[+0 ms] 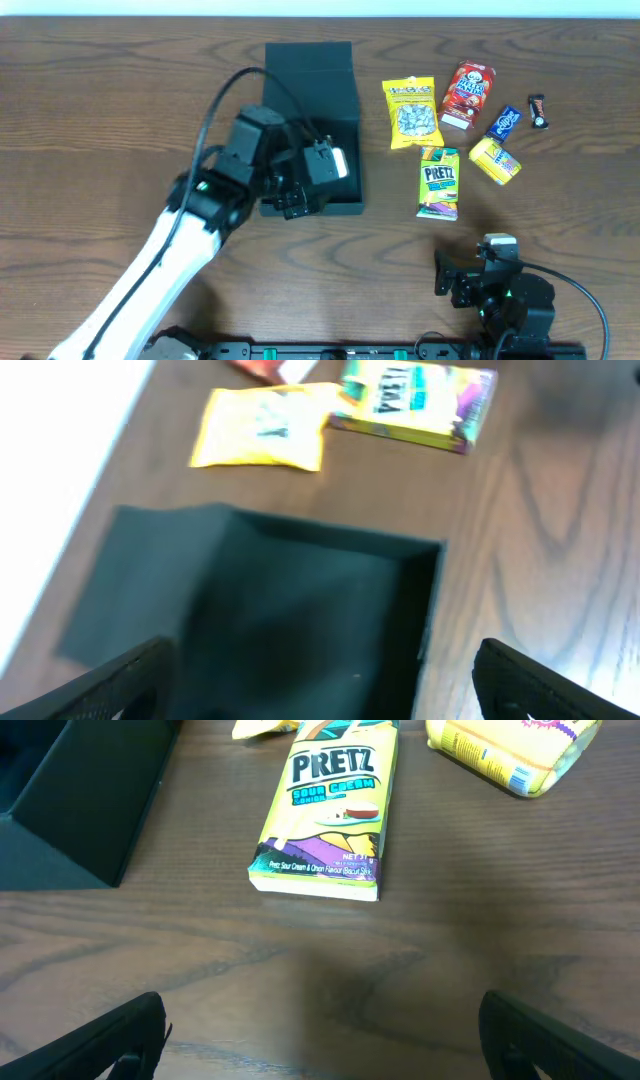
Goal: Pack container
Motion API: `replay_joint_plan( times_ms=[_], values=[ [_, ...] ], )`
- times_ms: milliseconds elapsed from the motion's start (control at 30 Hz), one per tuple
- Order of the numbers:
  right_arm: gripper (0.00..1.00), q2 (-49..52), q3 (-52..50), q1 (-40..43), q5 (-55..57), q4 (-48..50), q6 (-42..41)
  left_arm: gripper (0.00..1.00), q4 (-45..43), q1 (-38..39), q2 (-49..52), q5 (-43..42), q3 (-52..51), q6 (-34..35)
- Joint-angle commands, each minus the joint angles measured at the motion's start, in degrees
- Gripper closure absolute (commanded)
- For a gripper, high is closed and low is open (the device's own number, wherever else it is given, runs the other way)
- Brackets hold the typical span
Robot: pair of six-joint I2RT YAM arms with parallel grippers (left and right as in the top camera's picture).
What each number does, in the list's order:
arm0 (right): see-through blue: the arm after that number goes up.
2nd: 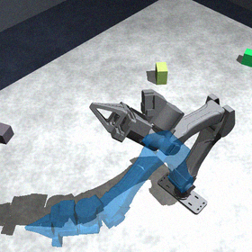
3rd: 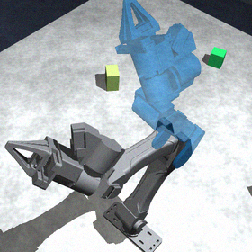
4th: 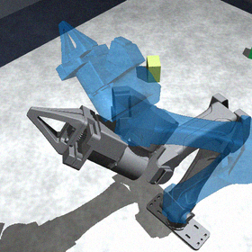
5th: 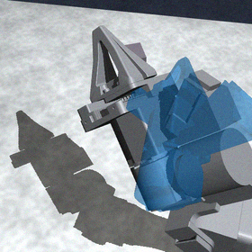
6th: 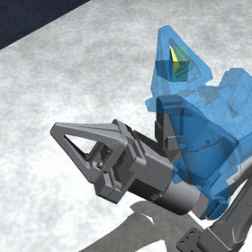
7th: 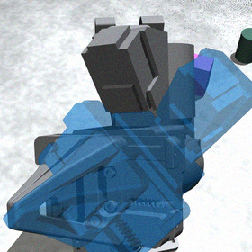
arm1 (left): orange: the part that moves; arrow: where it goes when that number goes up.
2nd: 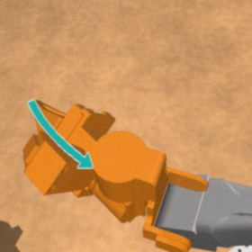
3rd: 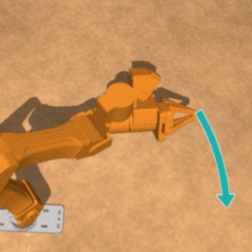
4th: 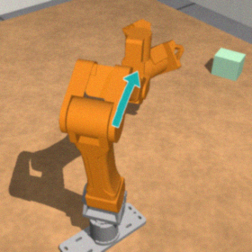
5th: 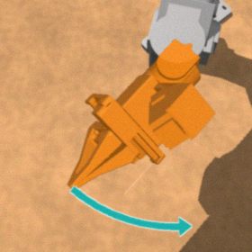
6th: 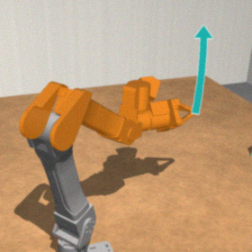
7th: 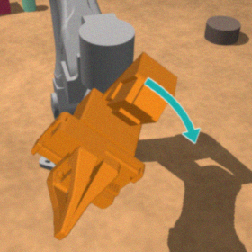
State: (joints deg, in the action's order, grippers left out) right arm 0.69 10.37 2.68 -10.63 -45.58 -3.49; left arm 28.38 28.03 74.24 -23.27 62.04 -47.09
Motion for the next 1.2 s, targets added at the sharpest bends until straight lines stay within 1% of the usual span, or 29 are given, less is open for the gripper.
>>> replay_joint_plan(
  times_ms=[0,167,267,433,533,667,733,933,1167],
  values=[
    [0.01,-0.4,-0.3,-0.3,0.1,-0.1,-0.7,0.05,1.6,0.1,-2.6,11.6,0.5,7.2],
    [0.01,-0.4,-0.3,-0.3,0.1,-0.1,-0.7,0.05,2.7,0.1,-3.9,30.8,0.5,17.1],
    [0.01,-0.4,-0.3,-0.3,0.1,-0.1,-0.7,0.05,3.1,0.1,-3.9,36.4,0.5,22.6],
    [0.01,-0.4,-0.3,-0.3,0.1,-0.1,-0.7,0.05,3.2,0.1,-3.9,36.7,0.5,27.8],
    [0.01,-0.4,-0.3,-0.3,0.1,-0.1,-0.7,0.05,4.2,0.1,-3.9,36.8,0.5,33.7],
    [0.01,-0.4,-0.3,-0.3,0.1,-0.1,-0.7,0.05,7.6,0.1,-4.5,36.7,0.5,40.5],
    [0.01,-0.4,-0.3,-0.3,0.1,-0.1,-0.7,0.05,8.7,0.1,-5.7,36.1,0.5,42.7],
    [0.01,-0.4,-0.3,-0.3,0.1,-0.1,-0.7,0.05,11.8,0.1,-12.6,32.6,0.5,43.5],
    [0.01,-0.4,-0.3,-0.3,0.1,-0.1,-0.7,0.05,18.1,0.1,-19.3,32.4,0.5,45.0]
  ],
)
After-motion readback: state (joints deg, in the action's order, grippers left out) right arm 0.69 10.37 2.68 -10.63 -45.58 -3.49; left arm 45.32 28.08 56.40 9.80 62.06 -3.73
